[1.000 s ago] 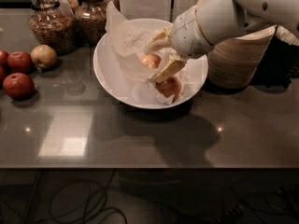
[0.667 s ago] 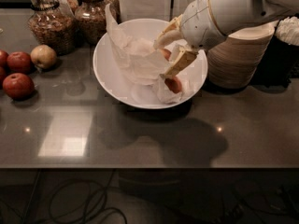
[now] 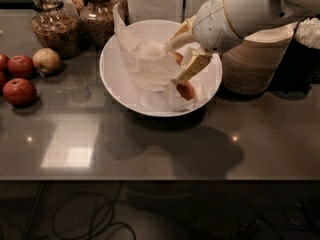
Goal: Pick apple from white bowl
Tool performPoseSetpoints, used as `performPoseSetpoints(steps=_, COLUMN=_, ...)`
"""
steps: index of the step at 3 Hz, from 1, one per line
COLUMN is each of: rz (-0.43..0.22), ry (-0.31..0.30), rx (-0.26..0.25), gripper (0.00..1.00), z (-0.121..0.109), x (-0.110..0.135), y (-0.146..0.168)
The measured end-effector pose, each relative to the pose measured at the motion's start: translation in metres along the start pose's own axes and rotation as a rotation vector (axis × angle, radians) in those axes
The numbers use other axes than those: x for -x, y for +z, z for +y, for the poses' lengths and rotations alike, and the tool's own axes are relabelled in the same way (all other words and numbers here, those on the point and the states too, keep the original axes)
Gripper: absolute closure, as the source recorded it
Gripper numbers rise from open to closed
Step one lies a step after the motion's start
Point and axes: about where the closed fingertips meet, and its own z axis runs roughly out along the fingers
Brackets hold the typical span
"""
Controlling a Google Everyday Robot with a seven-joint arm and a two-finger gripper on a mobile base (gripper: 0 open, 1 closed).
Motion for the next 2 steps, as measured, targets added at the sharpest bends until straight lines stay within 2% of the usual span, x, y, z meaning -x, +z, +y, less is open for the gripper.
performPoseSetpoints(steps=1, rz=0.0, ry=0.0, rx=0.0, gripper=1.0, z=0.0, x=0.0, y=0.0)
performPoseSetpoints(steps=2, rz=0.0, ry=0.0, rx=0.0, gripper=1.0, z=0.0, x=0.0, y=0.0)
